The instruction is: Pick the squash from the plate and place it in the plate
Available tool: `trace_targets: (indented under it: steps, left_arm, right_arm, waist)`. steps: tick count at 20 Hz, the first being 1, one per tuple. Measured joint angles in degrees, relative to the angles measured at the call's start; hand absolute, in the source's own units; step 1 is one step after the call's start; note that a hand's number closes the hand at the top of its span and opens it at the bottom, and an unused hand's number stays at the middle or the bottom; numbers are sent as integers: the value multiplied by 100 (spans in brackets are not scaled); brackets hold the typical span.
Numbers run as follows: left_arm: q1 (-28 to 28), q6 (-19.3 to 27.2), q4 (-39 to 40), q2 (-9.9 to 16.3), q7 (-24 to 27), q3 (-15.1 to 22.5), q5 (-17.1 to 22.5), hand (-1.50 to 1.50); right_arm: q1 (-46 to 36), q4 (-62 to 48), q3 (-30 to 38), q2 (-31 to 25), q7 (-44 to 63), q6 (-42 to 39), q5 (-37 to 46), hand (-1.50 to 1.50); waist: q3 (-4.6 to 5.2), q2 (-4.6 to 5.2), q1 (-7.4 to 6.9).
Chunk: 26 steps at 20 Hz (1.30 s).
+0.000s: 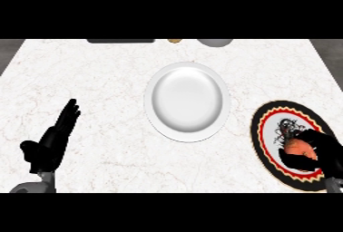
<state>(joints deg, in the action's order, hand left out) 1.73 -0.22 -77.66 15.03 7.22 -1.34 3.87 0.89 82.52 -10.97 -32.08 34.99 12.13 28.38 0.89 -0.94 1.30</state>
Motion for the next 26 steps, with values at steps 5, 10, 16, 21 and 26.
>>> trace_targets:
  steps: [5, 10, 16, 21, 26]
  left_arm:
    - [9, -26, -22, 10, -40, -50, 20, 0]
    - [145, -88, 182, 30, 20, -159, 40, 0]
    - [67, -152, 88, 19, 28, -144, -5, 0]
    - [75, -124, 78, -37, 36, -115, -75, 0]
    - [191, -128, 63, -81, -31, -95, -125, 0]
  right_arm:
    - [979, 1277, -321, -265, -285, 454, 712, 150]
    - [1914, 2788, -480, -435, -189, 693, 1309, 150]
    - [2502, 4523, -292, -624, 271, 485, 1857, 150]
    - [2193, 5052, -173, -529, 594, 445, 2236, 150]
    - [1448, 5112, -267, -427, 919, 45, 2345, 150]
  waist:
    - [-49, 31, 24]
    - [-72, 56, 24]
    - [-79, 66, -23]
    - [-79, 73, -61]
    - [-81, 83, -108]
